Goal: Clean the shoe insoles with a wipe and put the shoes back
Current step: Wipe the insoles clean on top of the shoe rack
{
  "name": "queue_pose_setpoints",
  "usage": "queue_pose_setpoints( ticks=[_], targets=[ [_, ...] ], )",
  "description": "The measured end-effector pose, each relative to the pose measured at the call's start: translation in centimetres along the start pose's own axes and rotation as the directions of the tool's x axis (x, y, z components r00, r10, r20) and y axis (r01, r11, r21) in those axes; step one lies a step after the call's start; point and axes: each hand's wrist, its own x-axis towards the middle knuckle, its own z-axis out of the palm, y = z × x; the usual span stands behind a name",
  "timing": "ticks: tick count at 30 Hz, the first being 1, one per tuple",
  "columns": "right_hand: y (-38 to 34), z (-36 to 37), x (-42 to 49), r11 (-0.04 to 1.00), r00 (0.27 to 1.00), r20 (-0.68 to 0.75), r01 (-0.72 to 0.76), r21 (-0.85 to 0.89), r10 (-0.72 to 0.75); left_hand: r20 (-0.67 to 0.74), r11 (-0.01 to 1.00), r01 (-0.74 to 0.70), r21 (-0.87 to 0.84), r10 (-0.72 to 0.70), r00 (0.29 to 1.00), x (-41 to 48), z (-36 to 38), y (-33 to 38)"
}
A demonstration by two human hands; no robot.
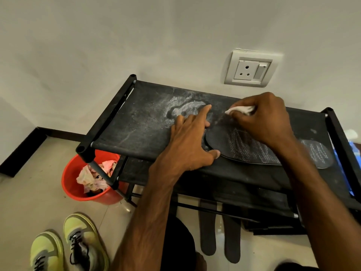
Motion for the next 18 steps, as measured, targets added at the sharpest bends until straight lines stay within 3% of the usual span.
queue_pose_setpoints(
  ticks=[4,10,14,18],
  targets=[
    [0.4,-1.1,-0.1,0.992,0.999,0.02,0.044,0.117,-0.047,-0.006,1.0,0.003,-0.001,-0.003,1.0,0.1,-0.1,0.3],
    [-1.1,1.1,-0.6,0.987,0.957,0.247,0.162,-0.017,-0.153,0.01,0.999,0.034,-0.025,-0.034,0.999,0.3,0.1,0.3],
    [-2.1,1.9,-1.2,0.968,0.912,0.331,0.248,0.027,-0.243,0.021,0.997,0.047,-0.054,-0.046,0.999,0.3,0.1,0.0],
    [-1.5,1.5,-0.8,0.977,0.943,0.287,0.199,-0.073,-0.171,0.025,0.999,0.029,-0.04,-0.028,0.999,0.3,0.2,0.0]
  ],
)
